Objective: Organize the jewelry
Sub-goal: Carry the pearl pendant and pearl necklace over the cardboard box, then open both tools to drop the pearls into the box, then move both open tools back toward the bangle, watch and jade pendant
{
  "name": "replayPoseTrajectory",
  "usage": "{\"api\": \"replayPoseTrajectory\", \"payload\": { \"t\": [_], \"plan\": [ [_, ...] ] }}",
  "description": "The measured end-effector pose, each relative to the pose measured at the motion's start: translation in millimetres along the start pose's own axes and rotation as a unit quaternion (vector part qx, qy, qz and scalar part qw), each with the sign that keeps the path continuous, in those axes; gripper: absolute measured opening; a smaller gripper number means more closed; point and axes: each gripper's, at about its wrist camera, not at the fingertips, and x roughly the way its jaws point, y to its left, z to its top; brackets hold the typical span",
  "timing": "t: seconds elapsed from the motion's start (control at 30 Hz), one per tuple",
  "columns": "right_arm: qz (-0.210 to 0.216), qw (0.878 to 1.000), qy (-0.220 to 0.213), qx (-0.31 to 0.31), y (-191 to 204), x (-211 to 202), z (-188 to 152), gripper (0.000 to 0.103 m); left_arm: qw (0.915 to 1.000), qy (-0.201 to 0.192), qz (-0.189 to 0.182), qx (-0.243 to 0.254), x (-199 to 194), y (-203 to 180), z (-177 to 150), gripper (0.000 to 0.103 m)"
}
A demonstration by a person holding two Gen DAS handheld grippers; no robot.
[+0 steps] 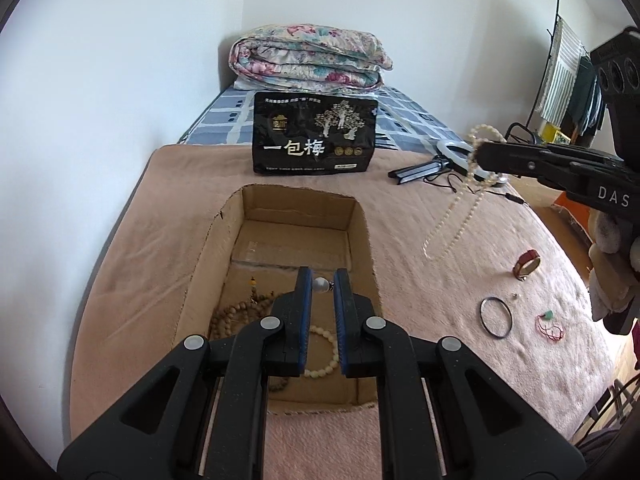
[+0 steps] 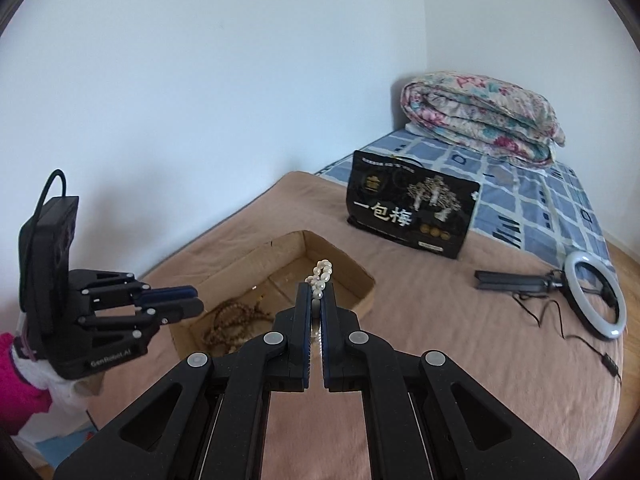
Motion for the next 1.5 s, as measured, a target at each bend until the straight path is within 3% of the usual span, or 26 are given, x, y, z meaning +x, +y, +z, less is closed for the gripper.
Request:
{"api": "replayPoseTrajectory", "payload": {
  "t": [0.5,1.17,1.2,1.27,1.3,1.33,1.5],
  "plan": [
    [0.007,1.000,0.024,0.020,7,64,16,0.003,0.9995,0.018,0.006,-0.023,37,14,6,0.009],
    [-0.013,0.996,0.077,0.039,5,116,-9,0.004,0.9975,0.061,0.027,-0.022,73,21,-12,0.009],
    [-0.014,0.996,0.080,0.039,5,116,-9,0.008,0.9974,0.063,0.028,-0.022,74,21,-13,0.013],
    [-0.024,0.996,0.082,0.040,5,116,-10,0.029,0.9973,0.062,0.032,-0.022,72,21,-14,0.058],
    [-0.031,0.995,0.081,0.042,5,115,-10,0.055,0.9976,0.057,0.034,-0.021,71,21,-14,0.066],
    [-0.037,0.995,0.076,0.046,4,114,-10,0.073,0.9979,0.048,0.039,-0.020,69,21,-14,0.073],
    [-0.053,0.994,0.067,0.065,-4,108,-10,0.078,0.9977,0.046,0.047,-0.020,65,20,-15,0.076]
  ]
}}
